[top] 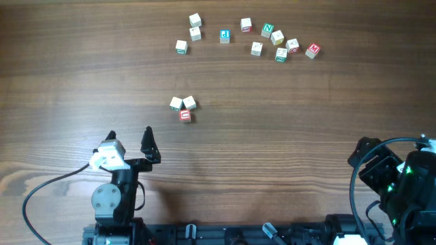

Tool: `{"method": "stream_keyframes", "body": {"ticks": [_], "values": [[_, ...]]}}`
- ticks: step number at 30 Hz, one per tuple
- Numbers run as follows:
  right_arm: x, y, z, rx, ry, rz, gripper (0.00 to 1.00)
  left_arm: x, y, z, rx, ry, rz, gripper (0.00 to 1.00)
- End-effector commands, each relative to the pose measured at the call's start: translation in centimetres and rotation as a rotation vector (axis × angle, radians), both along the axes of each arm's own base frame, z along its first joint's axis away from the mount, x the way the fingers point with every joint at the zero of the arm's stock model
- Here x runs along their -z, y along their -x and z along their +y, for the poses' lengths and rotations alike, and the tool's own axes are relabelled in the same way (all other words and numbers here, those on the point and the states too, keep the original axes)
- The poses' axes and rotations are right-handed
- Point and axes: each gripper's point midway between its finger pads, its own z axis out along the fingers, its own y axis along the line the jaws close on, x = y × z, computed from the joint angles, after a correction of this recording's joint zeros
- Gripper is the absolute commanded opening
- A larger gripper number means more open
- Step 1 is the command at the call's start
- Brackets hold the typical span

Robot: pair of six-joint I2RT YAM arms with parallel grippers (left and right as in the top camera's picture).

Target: Form a circle

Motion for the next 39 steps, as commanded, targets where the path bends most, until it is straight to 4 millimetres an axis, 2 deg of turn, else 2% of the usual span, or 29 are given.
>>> {"method": "stream_keyframes", "body": {"ticks": [1,20,22,24,27,29,30,32,34,36,39], "values": [[-0.1,0.1,-0.1,0.007,0.000,-0.009,1.00,0.1,0.0,-0.2,0.014,-0.019,-0.005,1.00],[-0.1,0.1,-0.1,0.007,0.000,-0.009,1.00,0.1,0.0,-0.2,0.014,-0.019,-0.005,1.00],[-0.2,0.4,-1.0,0.046,0.043,0.000,1.00,0.1,0.0,-0.2,0.014,-0.019,-0.005,1.00],[0.0,0.4,-1.1,0.050,0.044,0.005,1.00,0.1,0.0,-0.2,0.014,-0.019,-0.005,1.00],[1.4,-1.3,-0.6,0.023,0.024,-0.031,1.00,0.1,0.0,-0.2,0.014,-0.019,-0.005,1.00],[2.9,-3.0,0.1,-0.035,0.026,-0.090,1.00,0.1,0.0,-0.2,0.014,-0.019,-0.005,1.00],[3.9,-4.7,1.3,-0.133,0.034,-0.161,1.00,0.1,0.0,-0.2,0.014,-0.019,-0.005,1.00],[4.9,-6.6,3.2,-0.276,0.055,-0.315,1.00,0.1,0.0,-0.2,0.014,-0.019,-0.005,1.00],[4.4,-7.6,4.3,-0.347,0.076,-0.460,1.00,0.1,0.0,-0.2,0.014,-0.019,-0.005,1.00],[2.3,-8.1,5.4,-0.408,0.118,-0.690,1.00,0.1,0.0,-0.2,0.014,-0.019,-0.005,1.00],[-0.6,-7.3,5.9,-0.427,0.159,-0.928,1.00,0.1,0.0,-0.2,0.014,-0.019,-0.005,1.00]]}}
